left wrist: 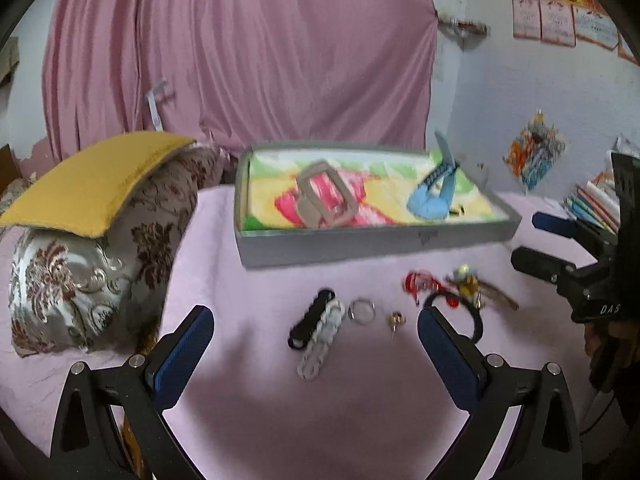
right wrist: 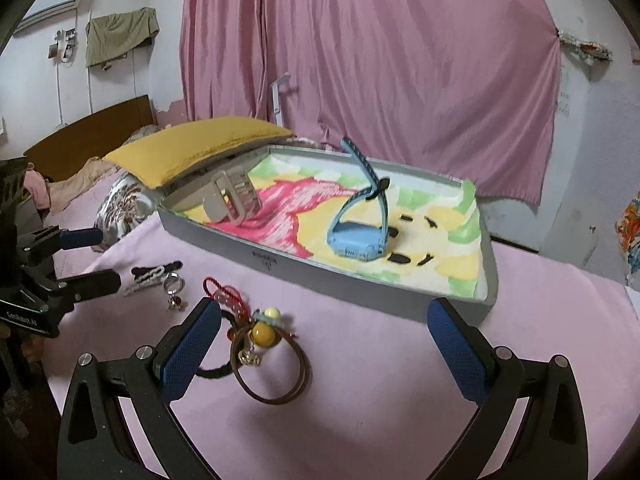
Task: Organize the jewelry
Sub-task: 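Grasp the white chain strap with the left tool while the right tool grasps the yellow-bead keychain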
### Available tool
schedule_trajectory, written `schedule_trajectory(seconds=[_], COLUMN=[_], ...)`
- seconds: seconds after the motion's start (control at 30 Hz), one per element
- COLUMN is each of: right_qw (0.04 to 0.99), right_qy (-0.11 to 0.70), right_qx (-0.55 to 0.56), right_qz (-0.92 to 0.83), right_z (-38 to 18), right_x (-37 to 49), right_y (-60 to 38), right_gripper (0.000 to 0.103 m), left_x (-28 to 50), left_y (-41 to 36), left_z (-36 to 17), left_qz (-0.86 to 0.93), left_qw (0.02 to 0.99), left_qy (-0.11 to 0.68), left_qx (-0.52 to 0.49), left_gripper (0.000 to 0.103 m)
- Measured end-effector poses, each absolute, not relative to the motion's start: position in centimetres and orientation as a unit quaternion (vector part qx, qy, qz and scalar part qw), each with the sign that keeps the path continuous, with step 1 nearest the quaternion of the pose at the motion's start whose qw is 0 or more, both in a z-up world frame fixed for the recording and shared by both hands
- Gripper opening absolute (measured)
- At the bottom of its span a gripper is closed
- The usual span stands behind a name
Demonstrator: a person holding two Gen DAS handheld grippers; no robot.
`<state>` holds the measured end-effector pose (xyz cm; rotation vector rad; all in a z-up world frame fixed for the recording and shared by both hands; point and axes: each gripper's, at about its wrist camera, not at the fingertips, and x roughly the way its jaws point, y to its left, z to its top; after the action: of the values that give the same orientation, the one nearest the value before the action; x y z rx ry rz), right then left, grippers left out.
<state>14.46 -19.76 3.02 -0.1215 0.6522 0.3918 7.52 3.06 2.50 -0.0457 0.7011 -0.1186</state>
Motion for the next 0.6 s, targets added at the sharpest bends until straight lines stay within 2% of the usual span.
schedule_trajectory(seconds=[0.07,0.13,0.17,0.23,0.3,0.4,0.47,0.6], right_qw=[0.922,0.917,0.914,0.912,0.908,0.902,0.898,0.890], right_qy=[0.330,0.342,0.347,0.353,0.360,0.370,0.376,0.389], right_qx=[-0.058,-0.060,-0.059,-0.060,-0.063,-0.072,-0.078,-0.082], right_qz=[0.196,0.198,0.200,0.200,0.205,0.210,0.216,0.224], right_z=[2.5,2.1,2.0,1.8,1.6,1.3,1.0,0.7], right_x=[14.7,14.9,15.1,15.3,15.4,15.5,15.6,15.9], right_y=[-19.7,-19.6,-19.6,-19.5,-19.2,-18.7,-18.4,-17.9], right_gripper=[0.098,0.088,0.080,0.075,0.065,0.055,0.050,0.048], left_x=[7.7,7.8,7.9,8.0,8.0,8.4,8.6,8.8], left_y=[3.1,3.2,3.2,3.3,3.4,3.1,2.8,2.4], left_z=[2.0,1.7,1.5,1.1,0.8,0.4,0.2,0.1], left_qz=[-0.064,-0.071,-0.072,-0.075,-0.079,-0.086,-0.089,-0.087], left_qw=[0.931,0.925,0.923,0.918,0.915,0.909,0.905,0.904], left_qy=[0.359,0.370,0.376,0.386,0.392,0.404,0.411,0.415], left_qx=[-0.029,-0.037,-0.039,-0.046,-0.054,-0.060,-0.061,-0.056], left_gripper=[0.101,0.096,0.092,0.085,0.073,0.065,0.059,0.054])
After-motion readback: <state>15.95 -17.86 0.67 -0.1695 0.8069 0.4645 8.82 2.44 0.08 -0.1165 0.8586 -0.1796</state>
